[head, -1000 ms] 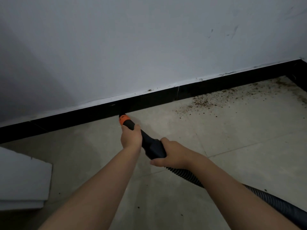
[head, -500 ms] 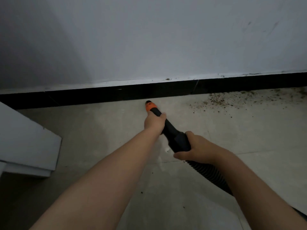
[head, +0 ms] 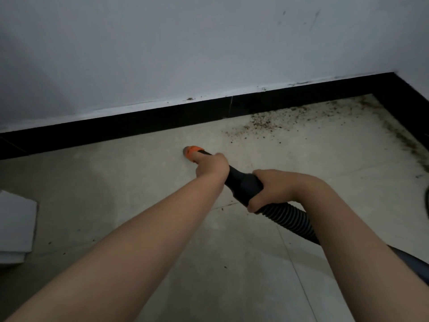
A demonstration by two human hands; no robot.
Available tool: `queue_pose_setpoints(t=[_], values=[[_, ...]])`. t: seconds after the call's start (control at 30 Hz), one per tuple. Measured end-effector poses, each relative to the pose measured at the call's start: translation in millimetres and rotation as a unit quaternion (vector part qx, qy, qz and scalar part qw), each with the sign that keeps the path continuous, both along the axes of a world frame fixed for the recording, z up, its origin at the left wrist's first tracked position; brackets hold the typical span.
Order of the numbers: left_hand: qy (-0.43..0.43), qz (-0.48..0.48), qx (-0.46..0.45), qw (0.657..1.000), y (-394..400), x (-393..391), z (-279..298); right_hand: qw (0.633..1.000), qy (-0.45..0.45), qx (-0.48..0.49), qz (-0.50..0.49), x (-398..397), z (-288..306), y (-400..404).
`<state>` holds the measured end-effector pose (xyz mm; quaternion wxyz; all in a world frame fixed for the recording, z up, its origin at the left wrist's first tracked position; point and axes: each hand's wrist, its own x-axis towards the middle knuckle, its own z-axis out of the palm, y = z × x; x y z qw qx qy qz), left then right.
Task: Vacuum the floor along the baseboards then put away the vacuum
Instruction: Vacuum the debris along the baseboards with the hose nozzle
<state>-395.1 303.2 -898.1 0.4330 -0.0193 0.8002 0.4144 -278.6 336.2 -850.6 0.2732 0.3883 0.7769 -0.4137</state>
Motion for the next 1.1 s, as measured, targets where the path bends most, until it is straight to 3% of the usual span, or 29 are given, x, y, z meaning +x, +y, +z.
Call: queue_pose_setpoints(t=[0.17,0.5,1.0,1.1], values=[[0.013,-0.026,-0.007,1.000,-2.7,7.7,-0.8,1.000,-0.007,0.001,-0.001,8.6,-3.6,-2.4],[-0.045,-0.057,0.054,0.996,10.8,42.1,10.6,0.999,-0.051,0.014,-0.013,37.5,12.0,8.7],[-0.051,0.172,0.027,0.983,-22.7,36.6,-18.6,0.992,-0.093,-0.070,0.049,20.4,14.4,-6.1],[-0.019,0.139,0.010,0.990,-32.6,25.3,-20.1,0.993,-0.086,-0.052,0.068,10.8,7.0,-15.1]])
